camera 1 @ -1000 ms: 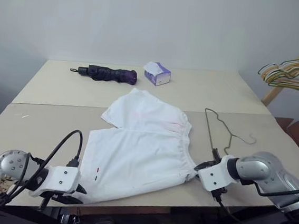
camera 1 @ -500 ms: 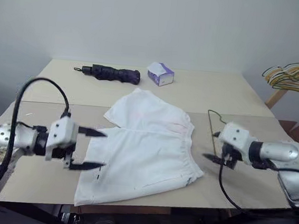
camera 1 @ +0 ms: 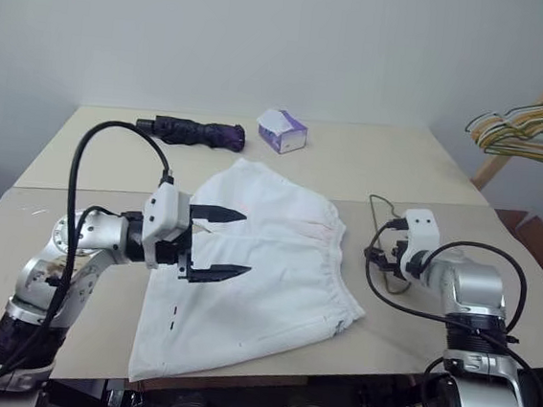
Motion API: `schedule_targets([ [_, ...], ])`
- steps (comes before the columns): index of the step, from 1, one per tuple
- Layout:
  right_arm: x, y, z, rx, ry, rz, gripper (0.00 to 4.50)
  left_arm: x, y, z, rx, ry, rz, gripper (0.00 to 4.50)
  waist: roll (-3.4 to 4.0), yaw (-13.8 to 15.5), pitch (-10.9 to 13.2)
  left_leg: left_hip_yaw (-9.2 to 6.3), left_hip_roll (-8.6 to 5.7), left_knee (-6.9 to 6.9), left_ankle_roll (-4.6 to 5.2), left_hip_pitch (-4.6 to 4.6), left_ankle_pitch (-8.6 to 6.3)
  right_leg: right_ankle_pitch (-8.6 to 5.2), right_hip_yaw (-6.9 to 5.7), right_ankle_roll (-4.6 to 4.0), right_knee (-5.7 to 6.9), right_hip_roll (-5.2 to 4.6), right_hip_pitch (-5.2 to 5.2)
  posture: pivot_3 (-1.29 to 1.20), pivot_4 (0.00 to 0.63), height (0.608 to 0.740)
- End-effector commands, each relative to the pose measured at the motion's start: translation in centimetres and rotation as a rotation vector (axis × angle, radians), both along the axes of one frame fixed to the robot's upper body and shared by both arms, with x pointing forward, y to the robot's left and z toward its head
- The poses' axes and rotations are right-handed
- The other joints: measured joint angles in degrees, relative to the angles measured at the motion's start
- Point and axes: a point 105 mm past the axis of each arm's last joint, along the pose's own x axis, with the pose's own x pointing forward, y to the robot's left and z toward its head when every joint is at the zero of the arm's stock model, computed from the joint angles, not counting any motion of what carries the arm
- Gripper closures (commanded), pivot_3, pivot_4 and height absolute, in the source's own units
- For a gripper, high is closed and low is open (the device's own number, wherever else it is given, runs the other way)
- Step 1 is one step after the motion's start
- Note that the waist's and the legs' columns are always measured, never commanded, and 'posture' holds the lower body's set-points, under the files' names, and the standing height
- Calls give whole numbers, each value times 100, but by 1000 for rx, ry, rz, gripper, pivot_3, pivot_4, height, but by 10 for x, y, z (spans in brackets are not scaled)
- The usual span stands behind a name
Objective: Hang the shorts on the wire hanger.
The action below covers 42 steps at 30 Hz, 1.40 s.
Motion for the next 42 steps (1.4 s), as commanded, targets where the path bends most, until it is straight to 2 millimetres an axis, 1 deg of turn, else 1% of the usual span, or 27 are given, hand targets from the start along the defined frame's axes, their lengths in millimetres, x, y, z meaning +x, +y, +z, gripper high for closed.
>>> schedule_targets([
  [1,5,3,6,-12,-22,37,57,-4,-1,6,29,-41,-33,80,1,-76,0,-2,0,0,0,0,0,0,0,0,1,0,0,-68,0,740],
  [4,2,6,0,-18,-5,64,57,-3,-1,6,31,-44,-28,80,2,-168,0,-12,0,0,0,5,0,1,-1,2,2,3,6,-68,0,740],
  [6,-1,7,-4,-58,-2,92,57,-3,0,6,29,-43,-27,80,2,-197,0,-18,-1,0,1,5,1,2,-1,4,2,3,7,-68,0,740],
  [8,-1,7,-5,-27,0,79,57,-3,-1,5,29,-43,-27,80,2,-209,0,-22,-1,0,1,5,1,3,-1,5,1,3,8,-73,0,740],
  [13,-3,8,-5,-48,7,98,57,-1,-3,2,31,-49,-24,80,2,-211,0,-25,-1,0,1,4,1,2,-1,6,-2,3,9,-78,0,740],
  [16,-7,20,-3,-19,23,142,57,-2,-4,2,31,-53,-32,80,2,-213,0,-26,-1,0,1,4,1,3,-2,6,-3,3,9,-83,0,740],
  [17,-9,23,-4,-14,39,149,224,-1,-4,3,30,-54,-33,30,2,-213,0,-26,-1,0,1,4,1,3,-1,6,-2,3,8,-83,0,740],
  [19,-11,24,-11,-9,72,115,645,-1,-5,3,31,-59,-35,0,2,-229,0,-28,0,0,1,4,1,3,-2,6,-2,3,8,-87,0,740],
  [24,-19,26,-29,-39,127,103,2358,0,-7,4,21,-69,-38,0,-9,-238,-7,-30,2,0,1,9,1,3,-3,6,-2,7,13,-91,0,740],
  [25,-20,27,-30,-45,131,108,2581,0,-7,5,20,-70,-39,0,-11,-239,-8,-31,2,0,1,10,1,3,-3,6,-2,7,14,-90,0,740],
  [27,-23,26,-33,-61,138,112,3361,0,-7,5,18,-72,-38,0,-13,-242,-10,-31,3,0,1,10,1,3,-3,6,-3,7,15,-91,0,740],
  [30,-24,23,-34,-89,140,118,4354,3,-6,7,16,-81,-24,0,-15,-245,-11,-31,4,0,1,10,0,3,-3,6,-4,8,15,-93,0,740],
  [31,-24,22,-34,-96,139,118,4479,5,-6,7,12,-84,-15,0,-15,-243,-11,-32,3,0,1,11,0,3,-4,6,-4,8,16,-94,0,740],
  [34,-23,16,-32,-137,125,100,4479,12,-8,10,-10,-92,19,0,-18,-240,-13,-34,3,0,1,14,0,3,-6,6,-7,8,21,-97,0,740],
  [37,-15,9,-22,-149,60,48,4479,28,-12,17,-82,-87,116,0,-23,-236,-17,-36,3,0,1,20,0,5,-6,8,-15,8,31,-100,0,740],
  [39,-7,5,-4,-176,-44,26,4479,46,-17,26,-195,-43,233,0,-23,-211,-16,-43,3,0,1,20,1,11,-6,17,-25,7,38,-98,0,740],
  [40,-2,4,10,-194,-120,16,4479,55,-19,29,-263,9,294,0,-23,-196,-15,-54,0,0,1,24,1,15,-7,23,-33,5,50,-99,0,740],
  [42,5,11,39,-235,-288,60,4479,65,-25,33,-403,153,350,0,-11,-200,-8,-75,-6,1,3,24,2,21,-4,36,-40,0,53,-102,0,740],
])
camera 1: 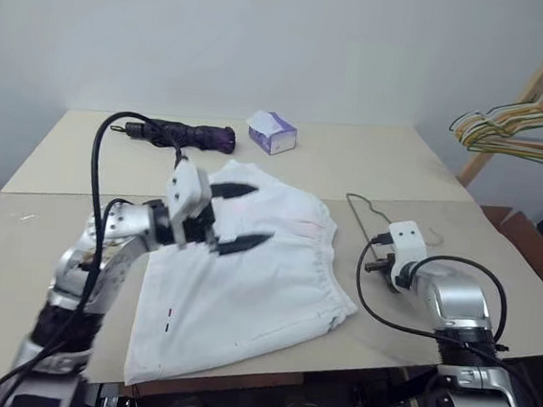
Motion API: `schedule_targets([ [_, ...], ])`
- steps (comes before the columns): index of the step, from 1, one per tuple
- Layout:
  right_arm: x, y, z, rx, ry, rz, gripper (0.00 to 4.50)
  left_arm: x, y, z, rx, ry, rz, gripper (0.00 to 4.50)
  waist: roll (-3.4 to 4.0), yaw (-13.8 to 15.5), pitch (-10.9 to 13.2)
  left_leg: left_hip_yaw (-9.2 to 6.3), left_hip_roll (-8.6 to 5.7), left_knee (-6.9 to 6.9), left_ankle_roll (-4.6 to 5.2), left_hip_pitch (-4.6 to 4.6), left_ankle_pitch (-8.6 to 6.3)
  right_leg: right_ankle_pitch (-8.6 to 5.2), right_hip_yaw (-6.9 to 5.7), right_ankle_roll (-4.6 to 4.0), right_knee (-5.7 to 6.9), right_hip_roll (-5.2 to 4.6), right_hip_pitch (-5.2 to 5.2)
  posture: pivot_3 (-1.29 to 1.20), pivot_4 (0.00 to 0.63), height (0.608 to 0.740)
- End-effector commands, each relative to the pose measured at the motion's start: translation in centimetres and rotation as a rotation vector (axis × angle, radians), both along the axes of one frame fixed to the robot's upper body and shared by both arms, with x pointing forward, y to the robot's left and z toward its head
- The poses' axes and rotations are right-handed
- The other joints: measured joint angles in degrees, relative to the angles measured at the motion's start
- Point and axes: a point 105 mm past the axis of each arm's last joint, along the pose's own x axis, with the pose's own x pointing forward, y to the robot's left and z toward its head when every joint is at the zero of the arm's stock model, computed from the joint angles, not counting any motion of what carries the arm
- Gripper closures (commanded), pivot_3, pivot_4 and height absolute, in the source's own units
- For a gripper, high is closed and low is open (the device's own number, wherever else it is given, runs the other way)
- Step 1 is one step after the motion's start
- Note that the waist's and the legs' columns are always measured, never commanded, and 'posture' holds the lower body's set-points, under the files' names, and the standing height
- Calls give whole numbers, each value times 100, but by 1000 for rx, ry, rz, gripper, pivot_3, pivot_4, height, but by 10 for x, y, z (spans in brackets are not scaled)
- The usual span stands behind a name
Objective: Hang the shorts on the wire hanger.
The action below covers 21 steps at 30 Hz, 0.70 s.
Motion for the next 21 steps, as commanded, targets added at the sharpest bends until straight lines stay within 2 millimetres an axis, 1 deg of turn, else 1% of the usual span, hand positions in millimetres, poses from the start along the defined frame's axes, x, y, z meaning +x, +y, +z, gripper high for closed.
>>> schedule_targets([
  [1,15,9,63,-52,-320,83,4479,15,-4,14,-233,185,86,0,18,-9,9,-3,-3,0,1,-6,0,2,2,4,-7,-2,-3,-105,0,740],
  [3,11,28,88,-9,-437,183,4479,17,-10,15,-380,326,76,0,26,-57,8,-7,-5,0,1,-35,0,3,12,6,-1,-2,-40,-113,0,740],
  [4,8,36,97,17,-473,221,4479,17,-12,15,-433,371,71,0,27,-79,8,-13,-7,0,1,-56,0,5,13,5,2,0,-58,-115,0,740],
  [7,-3,60,124,20,-635,356,4479,21,-19,19,-623,517,74,0,27,-96,7,-40,-8,1,1,-70,0,6,3,3,8,5,-64,-114,0,740],
  [9,-11,75,135,2,-719,452,4479,21,-23,25,-737,586,54,0,27,-72,7,-48,-12,1,0,-73,0,6,2,3,6,3,-60,-113,0,740],
  [11,-22,92,139,-13,-762,576,4479,22,-27,33,-825,626,34,0,25,-36,8,-50,-21,5,0,-71,0,9,3,7,6,-3,-56,-112,0,740],
  [14,-35,111,144,3,-819,696,4479,22,-29,45,-876,622,18,0,24,-18,9,-54,-34,14,1,-68,0,16,6,12,4,-3,-50,-110,0,740],
  [17,-42,121,147,4,-871,744,4479,26,-27,53,-886,605,32,0,24,-15,9,-78,-81,14,3,-65,2,19,10,11,1,-2,-45,-106,0,740],
  [21,-45,130,140,-13,-864,791,4479,31,-22,57,-880,575,61,0,24,-16,9,-106,-84,14,3,-67,3,22,10,7,-10,3,-43,-102,0,740],
])
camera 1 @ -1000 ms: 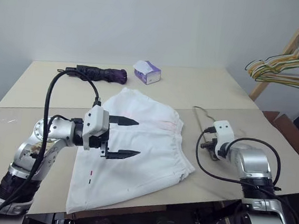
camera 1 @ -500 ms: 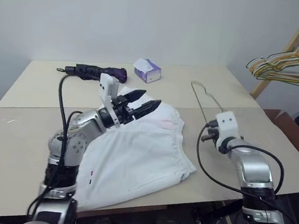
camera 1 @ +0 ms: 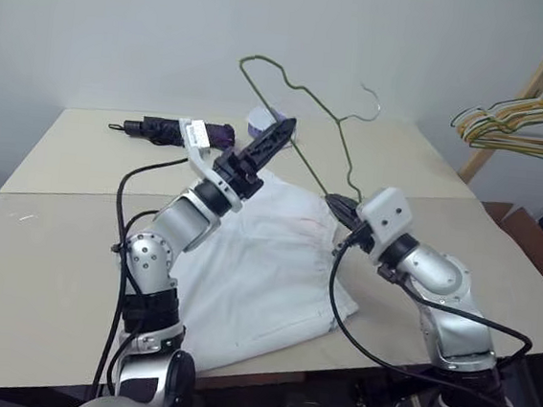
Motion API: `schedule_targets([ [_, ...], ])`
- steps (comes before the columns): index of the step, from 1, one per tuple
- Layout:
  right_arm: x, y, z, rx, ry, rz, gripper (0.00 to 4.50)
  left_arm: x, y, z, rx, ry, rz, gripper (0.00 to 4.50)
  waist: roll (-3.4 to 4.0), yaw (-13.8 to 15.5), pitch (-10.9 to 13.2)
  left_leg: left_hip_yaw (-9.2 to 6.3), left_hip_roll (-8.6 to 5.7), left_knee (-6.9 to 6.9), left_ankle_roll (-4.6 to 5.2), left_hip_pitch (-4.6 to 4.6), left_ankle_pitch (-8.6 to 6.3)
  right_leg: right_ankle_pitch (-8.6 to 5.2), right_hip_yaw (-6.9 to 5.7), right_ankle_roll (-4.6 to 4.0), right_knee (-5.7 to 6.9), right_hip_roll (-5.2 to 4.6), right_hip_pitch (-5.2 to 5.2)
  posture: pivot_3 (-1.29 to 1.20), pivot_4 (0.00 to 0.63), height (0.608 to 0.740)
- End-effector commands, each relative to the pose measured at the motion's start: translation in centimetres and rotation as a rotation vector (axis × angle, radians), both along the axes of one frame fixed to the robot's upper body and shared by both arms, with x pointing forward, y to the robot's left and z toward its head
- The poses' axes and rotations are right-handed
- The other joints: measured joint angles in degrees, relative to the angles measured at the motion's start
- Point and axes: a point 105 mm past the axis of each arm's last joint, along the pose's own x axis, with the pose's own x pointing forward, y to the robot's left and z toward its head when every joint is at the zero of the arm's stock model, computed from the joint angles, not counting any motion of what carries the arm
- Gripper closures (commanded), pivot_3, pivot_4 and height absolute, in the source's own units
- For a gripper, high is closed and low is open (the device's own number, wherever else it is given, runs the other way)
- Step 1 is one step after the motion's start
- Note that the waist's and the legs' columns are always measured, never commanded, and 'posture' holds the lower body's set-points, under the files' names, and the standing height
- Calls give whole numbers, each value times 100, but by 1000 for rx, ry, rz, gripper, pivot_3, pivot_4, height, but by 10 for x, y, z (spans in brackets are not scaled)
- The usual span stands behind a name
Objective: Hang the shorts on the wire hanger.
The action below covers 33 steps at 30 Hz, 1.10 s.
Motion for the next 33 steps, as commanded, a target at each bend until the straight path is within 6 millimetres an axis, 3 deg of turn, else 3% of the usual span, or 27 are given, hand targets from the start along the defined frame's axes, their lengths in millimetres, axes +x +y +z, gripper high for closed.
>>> schedule_targets([
  [1,-7,9,10,-18,-73,49,4479,1,3,15,-20,-45,20,0,0,4,0,-4,0,0,0,0,0,1,0,-1,-3,0,0,-100,0,740],
  [14,-7,15,8,-22,-107,42,4500,4,1,13,-11,-22,61,4340,0,54,0,-27,-2,0,0,-8,0,10,-2,0,-20,-1,3,-95,0,740],
  [20,-5,15,5,-56,-115,22,4500,8,3,8,31,-28,98,4461,0,51,0,-28,-3,0,0,-7,0,11,-2,-1,-21,2,3,-97,0,740],
  [23,-4,13,4,-84,-128,11,3775,6,2,8,84,-88,101,4500,0,50,0,-25,-3,0,0,-8,0,11,-2,-1,-21,1,3,-97,0,740],
  [30,-10,6,17,13,-102,60,1317,0,12,18,169,-282,87,4500,1,16,0,-1,-2,-1,0,-7,1,11,-2,-2,-22,4,2,-91,0,740],
  [33,-13,-10,35,170,-53,93,1317,-5,22,23,235,-403,51,4500,2,19,1,3,-1,-1,0,-7,1,11,-3,-3,-21,6,2,-89,0,740],
])
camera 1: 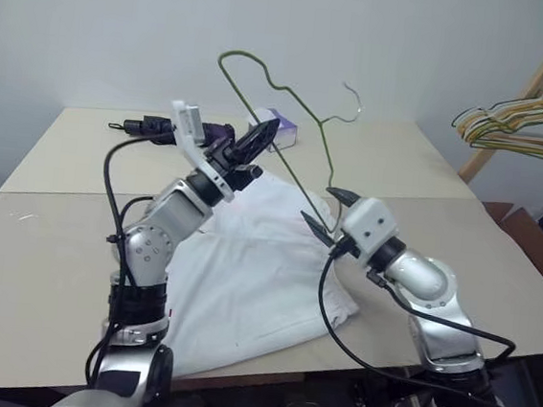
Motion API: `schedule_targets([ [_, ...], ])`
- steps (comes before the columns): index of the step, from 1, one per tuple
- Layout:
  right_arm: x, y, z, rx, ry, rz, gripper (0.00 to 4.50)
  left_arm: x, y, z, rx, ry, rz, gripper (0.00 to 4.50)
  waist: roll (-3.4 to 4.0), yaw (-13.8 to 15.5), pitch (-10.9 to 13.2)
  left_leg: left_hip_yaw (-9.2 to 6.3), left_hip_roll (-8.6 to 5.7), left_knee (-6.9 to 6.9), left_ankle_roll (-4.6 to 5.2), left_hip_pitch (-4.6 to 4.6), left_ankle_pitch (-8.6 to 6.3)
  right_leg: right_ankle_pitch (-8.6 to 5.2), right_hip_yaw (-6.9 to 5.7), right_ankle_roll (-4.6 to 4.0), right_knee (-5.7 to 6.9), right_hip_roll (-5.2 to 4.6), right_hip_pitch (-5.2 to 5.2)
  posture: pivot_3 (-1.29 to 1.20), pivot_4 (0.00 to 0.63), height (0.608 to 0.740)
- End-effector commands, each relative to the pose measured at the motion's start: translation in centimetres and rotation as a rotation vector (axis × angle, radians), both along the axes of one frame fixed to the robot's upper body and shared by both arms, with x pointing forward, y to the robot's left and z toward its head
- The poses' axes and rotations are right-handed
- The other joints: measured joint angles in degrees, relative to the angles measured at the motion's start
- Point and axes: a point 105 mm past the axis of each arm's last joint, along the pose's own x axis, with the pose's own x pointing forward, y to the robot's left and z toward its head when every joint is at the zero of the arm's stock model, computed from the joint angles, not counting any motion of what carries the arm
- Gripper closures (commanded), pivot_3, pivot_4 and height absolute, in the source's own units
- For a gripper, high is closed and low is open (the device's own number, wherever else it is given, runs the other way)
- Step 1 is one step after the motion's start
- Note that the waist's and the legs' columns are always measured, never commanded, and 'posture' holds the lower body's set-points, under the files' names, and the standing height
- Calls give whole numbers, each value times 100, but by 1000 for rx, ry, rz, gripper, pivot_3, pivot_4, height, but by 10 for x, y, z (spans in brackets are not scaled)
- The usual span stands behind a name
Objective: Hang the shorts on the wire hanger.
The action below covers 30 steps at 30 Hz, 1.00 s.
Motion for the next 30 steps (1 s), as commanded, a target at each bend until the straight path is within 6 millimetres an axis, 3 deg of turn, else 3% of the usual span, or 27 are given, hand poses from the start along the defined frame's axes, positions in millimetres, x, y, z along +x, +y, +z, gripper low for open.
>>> schedule_targets([
  [1,-9,-21,37,175,0,54,1317,-8,10,15,69,-166,-45,4500,0,2,0,0,0,0,0,0,0,0,0,0,-1,0,1,-89,0,740],
  [5,-24,-39,36,188,184,201,1317,-12,22,22,93,-246,-107,4500,1,33,2,1,-2,0,1,-1,0,0,-7,1,-9,-5,7,-91,0,740],
  [9,-22,-59,18,225,510,316,1317,-42,37,37,80,-421,-319,4500,1,-12,3,3,2,0,1,-1,0,0,-8,0,-9,-3,5,-105,0,740],
  [14,-25,-61,10,332,837,532,1317,-59,47,46,54,-530,-484,4500,11,-58,7,14,7,0,8,5,4,1,-2,-3,-10,-1,6,-115,0,740],
  [23,-22,-22,27,248,825,704,1317,-51,38,48,58,-551,-475,4500,12,-34,8,1,7,0,9,-9,4,1,-4,5,-10,0,-2,-127,0,740],
  [30,-18,-6,21,172,828,681,1317,-55,40,47,6,-544,-457,4500,13,-17,9,-33,5,0,9,-12,4,2,-5,7,-8,-3,-4,-123,0,740],
])
